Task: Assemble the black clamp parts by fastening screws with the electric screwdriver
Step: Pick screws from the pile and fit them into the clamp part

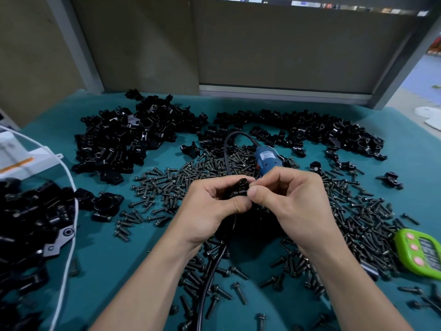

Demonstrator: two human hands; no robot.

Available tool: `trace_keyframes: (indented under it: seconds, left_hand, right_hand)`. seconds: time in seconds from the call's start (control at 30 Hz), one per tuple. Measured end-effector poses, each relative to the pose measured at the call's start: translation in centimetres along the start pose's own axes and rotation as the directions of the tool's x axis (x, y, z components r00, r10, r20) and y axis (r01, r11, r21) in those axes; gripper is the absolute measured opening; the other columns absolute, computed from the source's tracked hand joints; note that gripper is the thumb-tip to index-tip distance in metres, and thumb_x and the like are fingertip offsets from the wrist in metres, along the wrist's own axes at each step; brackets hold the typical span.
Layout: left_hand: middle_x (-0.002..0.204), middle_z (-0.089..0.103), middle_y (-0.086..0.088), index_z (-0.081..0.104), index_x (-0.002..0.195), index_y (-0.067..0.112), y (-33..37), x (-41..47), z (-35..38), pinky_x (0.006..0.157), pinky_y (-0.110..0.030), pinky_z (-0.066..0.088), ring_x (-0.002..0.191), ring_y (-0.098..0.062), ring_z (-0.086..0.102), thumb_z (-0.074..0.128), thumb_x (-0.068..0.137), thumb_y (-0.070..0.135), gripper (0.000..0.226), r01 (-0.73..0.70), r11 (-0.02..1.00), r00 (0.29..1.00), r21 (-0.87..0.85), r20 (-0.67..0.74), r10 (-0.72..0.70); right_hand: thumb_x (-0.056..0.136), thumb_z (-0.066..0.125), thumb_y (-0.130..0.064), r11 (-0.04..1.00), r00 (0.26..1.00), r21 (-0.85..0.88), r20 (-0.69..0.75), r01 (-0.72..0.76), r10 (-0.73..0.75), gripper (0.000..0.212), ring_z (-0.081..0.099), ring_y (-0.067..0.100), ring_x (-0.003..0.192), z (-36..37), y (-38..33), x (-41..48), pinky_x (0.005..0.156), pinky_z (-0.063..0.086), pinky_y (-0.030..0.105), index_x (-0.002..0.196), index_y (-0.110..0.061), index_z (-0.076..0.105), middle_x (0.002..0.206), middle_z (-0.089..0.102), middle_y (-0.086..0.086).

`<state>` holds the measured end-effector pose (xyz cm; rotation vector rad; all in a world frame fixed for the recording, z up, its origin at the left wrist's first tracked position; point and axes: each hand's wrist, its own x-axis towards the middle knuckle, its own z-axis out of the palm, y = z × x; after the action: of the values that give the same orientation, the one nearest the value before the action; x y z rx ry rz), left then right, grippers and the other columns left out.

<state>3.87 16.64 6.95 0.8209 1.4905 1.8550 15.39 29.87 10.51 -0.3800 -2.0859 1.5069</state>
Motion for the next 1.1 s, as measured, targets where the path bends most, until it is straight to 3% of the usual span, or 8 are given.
trace_keyframes:
  seconds: [0.07, 0.27, 0.43, 0.5, 0.7, 0.8, 0.9, 1.1]
  left_hand:
    - [0.105, 0.081, -0.005, 0.083, 0.108, 0.027, 0.0, -0.1, -0.1, 0.086, -0.028, 0.061, 0.102, -0.021, 0.077, 0.081, 0.085, 0.0, 0.036, -0.012, 0.997, 1.0, 0.081, -0.025, 0.014]
    - [0.108, 0.08, 0.008, 0.081, 0.112, 0.036, 0.0, -0.2, 0.4, 0.091, -0.025, 0.059, 0.105, -0.011, 0.075, 0.085, 0.083, 0.007, 0.041, -0.084, 0.973, 0.994, 0.217, -0.051, 0.097]
    - [0.101, 0.081, 0.004, 0.083, 0.109, 0.03, -0.1, -0.2, 0.3, 0.091, -0.035, 0.062, 0.098, -0.016, 0.077, 0.084, 0.084, 0.007, 0.034, -0.061, 0.969, 0.992, 0.24, -0.095, 0.086]
    - [0.1, 0.081, 0.006, 0.083, 0.107, 0.032, -0.4, -0.2, 0.1, 0.087, -0.029, 0.062, 0.096, -0.014, 0.077, 0.086, 0.082, 0.01, 0.034, -0.06, 0.963, 0.993, 0.263, -0.085, 0.086]
    - [0.099, 0.081, 0.005, 0.082, 0.107, 0.037, -0.3, -0.3, 0.4, 0.085, -0.039, 0.063, 0.094, -0.017, 0.078, 0.084, 0.079, 0.028, 0.029, -0.071, 0.956, 0.995, 0.285, -0.046, 0.088]
    - [0.097, 0.081, 0.008, 0.081, 0.107, 0.041, -0.5, -0.1, 0.4, 0.082, -0.034, 0.064, 0.092, -0.013, 0.078, 0.085, 0.079, 0.025, 0.032, -0.084, 0.949, 0.993, 0.305, -0.052, 0.104]
    - [0.101, 0.081, 0.012, 0.08, 0.109, 0.043, -0.6, -0.1, 0.5, 0.085, -0.031, 0.062, 0.096, -0.01, 0.077, 0.084, 0.076, 0.024, 0.038, -0.092, 0.945, 0.991, 0.314, -0.067, 0.119]
    - [0.098, 0.081, 0.006, 0.082, 0.106, 0.039, -0.4, -0.1, 0.5, 0.087, -0.047, 0.063, 0.095, -0.02, 0.078, 0.085, 0.075, 0.029, 0.033, -0.071, 0.946, 0.993, 0.315, -0.071, 0.099]
  right_hand:
    - [0.084, 0.084, -0.022, 0.988, 1.0, -0.157, -0.011, 0.001, -0.003, 0.017, 0.063, 0.018, 0.057, -0.1, 0.1, -0.1, 0.052, 0.052, 0.03, 0.07, -0.024, 0.075, 0.063, 0.07, -0.002]
    - [0.1, 0.056, -0.045, 0.877, 0.999, -0.481, -0.038, -0.009, -0.011, 0.047, 0.045, 0.009, 0.048, 0.8, 0.1, -0.3, 0.046, 0.034, 0.019, 0.06, -0.021, 0.053, 0.052, 0.051, -0.007]
    - [0.102, 0.058, -0.034, 0.881, 0.997, -0.471, 0.082, 0.046, -0.008, 0.031, 0.052, 0.009, 0.057, -0.7, -0.4, -0.6, 0.051, 0.039, 0.022, 0.073, -0.025, 0.061, 0.063, 0.06, -0.004]
    - [0.099, 0.062, -0.029, 0.864, 0.992, -0.502, 0.126, 0.039, 0.028, 0.025, 0.053, 0.011, 0.059, -0.9, -0.4, -0.5, 0.051, 0.04, 0.025, 0.074, -0.023, 0.064, 0.064, 0.061, -0.004]
    - [0.099, 0.057, -0.034, 0.875, 0.995, -0.483, 0.072, -0.03, 0.074, 0.033, 0.047, 0.008, 0.05, -0.7, -0.3, -0.4, 0.048, 0.034, 0.021, 0.069, -0.022, 0.056, 0.053, 0.054, -0.008]
    - [0.099, 0.062, -0.029, 0.882, 0.999, -0.47, 0.027, -0.01, 0.026, 0.023, 0.051, 0.008, 0.054, -0.2, -0.3, -0.5, 0.051, 0.039, 0.018, 0.077, -0.027, 0.059, 0.062, 0.061, -0.008]
    - [0.103, 0.055, -0.033, 0.855, 0.999, -0.517, -0.008, -0.047, 0.05, 0.04, 0.049, 0.011, 0.053, 0.4, 0.1, -0.3, 0.049, 0.037, 0.022, 0.066, -0.02, 0.053, 0.054, 0.054, -0.003]
    - [0.103, 0.056, -0.031, 0.85, 0.989, -0.526, 0.129, 0.008, 0.071, 0.034, 0.053, 0.014, 0.058, -0.8, -0.3, -0.5, 0.051, 0.04, 0.026, 0.07, -0.023, 0.056, 0.059, 0.058, -0.001]
